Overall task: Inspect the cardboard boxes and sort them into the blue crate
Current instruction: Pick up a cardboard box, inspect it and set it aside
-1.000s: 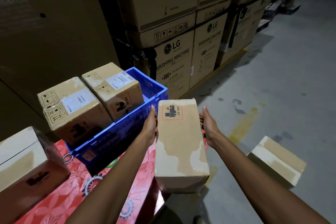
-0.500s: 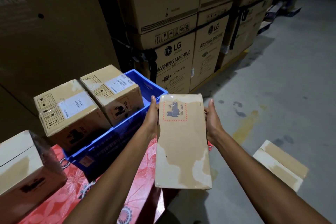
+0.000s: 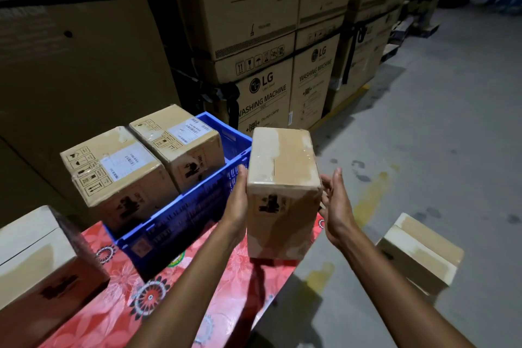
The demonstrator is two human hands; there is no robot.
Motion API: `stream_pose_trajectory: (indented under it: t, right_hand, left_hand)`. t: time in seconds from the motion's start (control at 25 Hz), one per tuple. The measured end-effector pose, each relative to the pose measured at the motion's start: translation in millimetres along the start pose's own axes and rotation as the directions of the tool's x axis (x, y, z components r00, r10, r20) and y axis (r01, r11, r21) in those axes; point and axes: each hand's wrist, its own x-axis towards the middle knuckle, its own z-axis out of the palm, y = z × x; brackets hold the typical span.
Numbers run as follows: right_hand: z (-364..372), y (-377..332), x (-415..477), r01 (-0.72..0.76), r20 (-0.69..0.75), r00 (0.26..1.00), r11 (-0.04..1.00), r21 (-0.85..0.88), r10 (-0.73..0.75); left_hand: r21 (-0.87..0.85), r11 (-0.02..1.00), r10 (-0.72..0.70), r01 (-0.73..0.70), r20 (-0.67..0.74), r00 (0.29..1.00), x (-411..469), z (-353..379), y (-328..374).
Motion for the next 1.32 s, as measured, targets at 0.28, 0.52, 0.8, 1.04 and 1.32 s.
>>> stream_pose_trajectory:
  t: [0.28,0.52,0.8,1.04,1.32]
  right_hand:
    - [-4.3,34.6,-22.6,0.014,0.004,1.000,0.982,-0.188,-0.013]
    - [0.1,17.6,14.5,-0.085,0.082,0.990,0.961,-0.265,0.111]
    - [2.4,29.3,44.8,-0.092,0.127,0.981,0.929,-0.358,0.146]
    - [3.0,35.1,54.5,-0.122,0.068,0.985,0.920,-0.373,0.158]
    - [14.0,20.1,76.0,-0.154,0.114,0.975,0.947,-0.283,0.192]
  left_hand:
    - [0.104,0.994,-0.038,0.045,-0.066,0.997,-19.3,-30.5,-42.8]
    - [0.197,0.966,-0.167,0.167,-0.016,0.986,17.7,-34.6,-16.6]
    - [0.037,0.975,-0.222,0.221,0.050,0.974,31.6,-21.2,-29.7]
    - [0.076,0.975,-0.209,0.208,0.004,0.978,42.1,-22.5,-38.1]
    - [0.114,0.968,-0.227,0.224,0.009,0.974,69.1,-24.3,-24.4]
